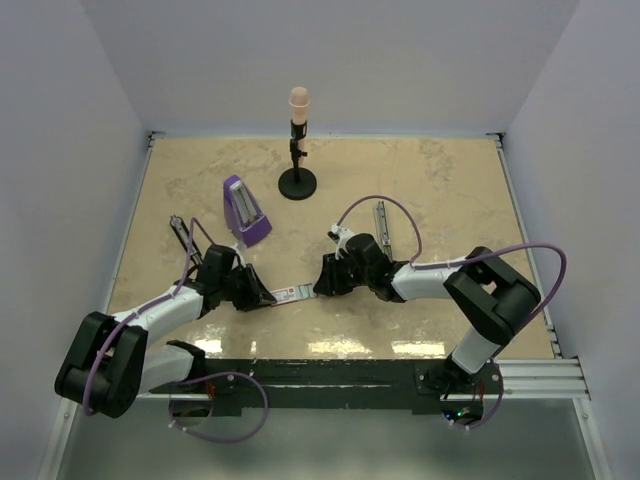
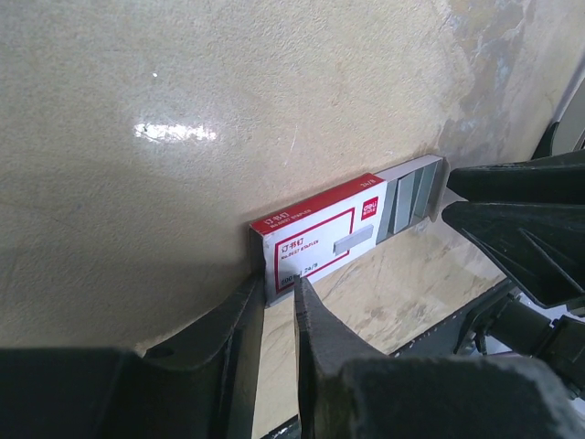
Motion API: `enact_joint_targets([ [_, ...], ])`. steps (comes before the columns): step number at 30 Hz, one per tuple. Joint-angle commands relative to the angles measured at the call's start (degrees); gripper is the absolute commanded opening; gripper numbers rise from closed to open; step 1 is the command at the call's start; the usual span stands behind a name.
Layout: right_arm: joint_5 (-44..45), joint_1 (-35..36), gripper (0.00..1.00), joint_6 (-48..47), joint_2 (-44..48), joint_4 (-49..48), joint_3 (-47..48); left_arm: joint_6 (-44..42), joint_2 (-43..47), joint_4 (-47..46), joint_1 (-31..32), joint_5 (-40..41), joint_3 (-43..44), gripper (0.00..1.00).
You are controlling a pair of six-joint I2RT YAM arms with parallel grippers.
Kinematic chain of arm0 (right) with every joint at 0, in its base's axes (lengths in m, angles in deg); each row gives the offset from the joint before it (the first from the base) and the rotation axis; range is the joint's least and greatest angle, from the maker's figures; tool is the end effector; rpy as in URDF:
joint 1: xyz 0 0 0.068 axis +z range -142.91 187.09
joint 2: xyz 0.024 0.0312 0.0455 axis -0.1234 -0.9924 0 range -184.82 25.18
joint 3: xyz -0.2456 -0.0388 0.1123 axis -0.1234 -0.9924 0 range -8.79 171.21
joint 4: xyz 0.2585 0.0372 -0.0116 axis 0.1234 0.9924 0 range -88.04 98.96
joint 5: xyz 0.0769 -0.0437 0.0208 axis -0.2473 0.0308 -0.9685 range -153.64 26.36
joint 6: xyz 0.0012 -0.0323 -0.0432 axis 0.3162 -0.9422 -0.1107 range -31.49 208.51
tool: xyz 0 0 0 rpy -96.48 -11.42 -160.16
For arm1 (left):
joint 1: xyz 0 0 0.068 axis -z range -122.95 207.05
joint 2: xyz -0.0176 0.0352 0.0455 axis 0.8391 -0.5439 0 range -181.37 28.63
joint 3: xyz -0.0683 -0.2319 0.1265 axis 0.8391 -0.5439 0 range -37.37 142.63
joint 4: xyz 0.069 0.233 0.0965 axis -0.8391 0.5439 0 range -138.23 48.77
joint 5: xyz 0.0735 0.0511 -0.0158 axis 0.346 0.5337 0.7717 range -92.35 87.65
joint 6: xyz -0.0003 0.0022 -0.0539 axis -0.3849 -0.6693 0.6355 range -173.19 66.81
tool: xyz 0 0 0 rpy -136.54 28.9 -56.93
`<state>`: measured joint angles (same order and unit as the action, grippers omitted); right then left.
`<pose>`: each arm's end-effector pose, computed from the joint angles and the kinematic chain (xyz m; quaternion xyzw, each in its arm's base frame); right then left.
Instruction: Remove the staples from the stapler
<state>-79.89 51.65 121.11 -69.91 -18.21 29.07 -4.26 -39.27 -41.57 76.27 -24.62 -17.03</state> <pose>0.2157 0.2265 0.1377 -0.1550 0.8748 0.3741 0.2660 0.1775 -0.0762 0.1310 -0.1820 0.9178 -0.3211 0.1466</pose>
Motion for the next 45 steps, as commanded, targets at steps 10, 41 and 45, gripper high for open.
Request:
enact_joint_targets([
  [10, -2.1, -0.3, 0.30, 1.1, -2.1, -4.6, -0.6, 0.6, 0.3, -2.3, 0.3, -0.9, -0.8, 0.24],
  [41, -0.5, 3.5, 0.18, 4.4, -4.1, -6.6, 1.0, 2.2, -1.6, -4.5, 2.2, -0.8, -0.6, 0.22],
  [45, -0.3, 4.1, 0.18, 4.5, -4.3, -6.4, 1.8, 2.4, -2.0, -4.8, 2.5, -0.7, -0.6, 0.22],
])
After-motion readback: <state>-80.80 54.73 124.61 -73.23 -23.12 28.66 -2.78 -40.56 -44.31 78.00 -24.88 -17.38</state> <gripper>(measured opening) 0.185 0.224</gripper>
